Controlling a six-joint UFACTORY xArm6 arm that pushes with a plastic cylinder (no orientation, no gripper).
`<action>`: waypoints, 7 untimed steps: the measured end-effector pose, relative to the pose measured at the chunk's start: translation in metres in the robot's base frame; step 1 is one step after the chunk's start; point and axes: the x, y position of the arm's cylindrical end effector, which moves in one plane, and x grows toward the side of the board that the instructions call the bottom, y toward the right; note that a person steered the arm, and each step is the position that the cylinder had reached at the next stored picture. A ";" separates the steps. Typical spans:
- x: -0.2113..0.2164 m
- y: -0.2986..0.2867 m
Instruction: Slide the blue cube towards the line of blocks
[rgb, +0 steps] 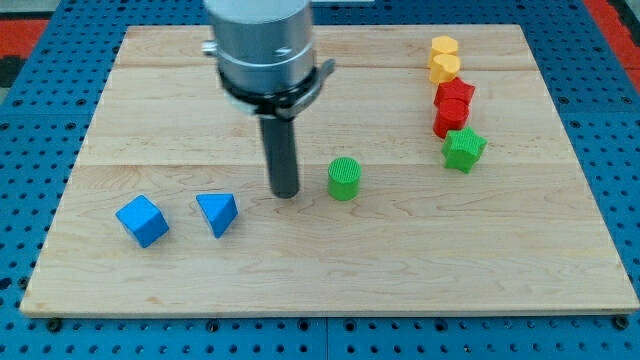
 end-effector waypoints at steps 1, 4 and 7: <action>-0.007 0.041; -0.001 0.130; 0.121 -0.050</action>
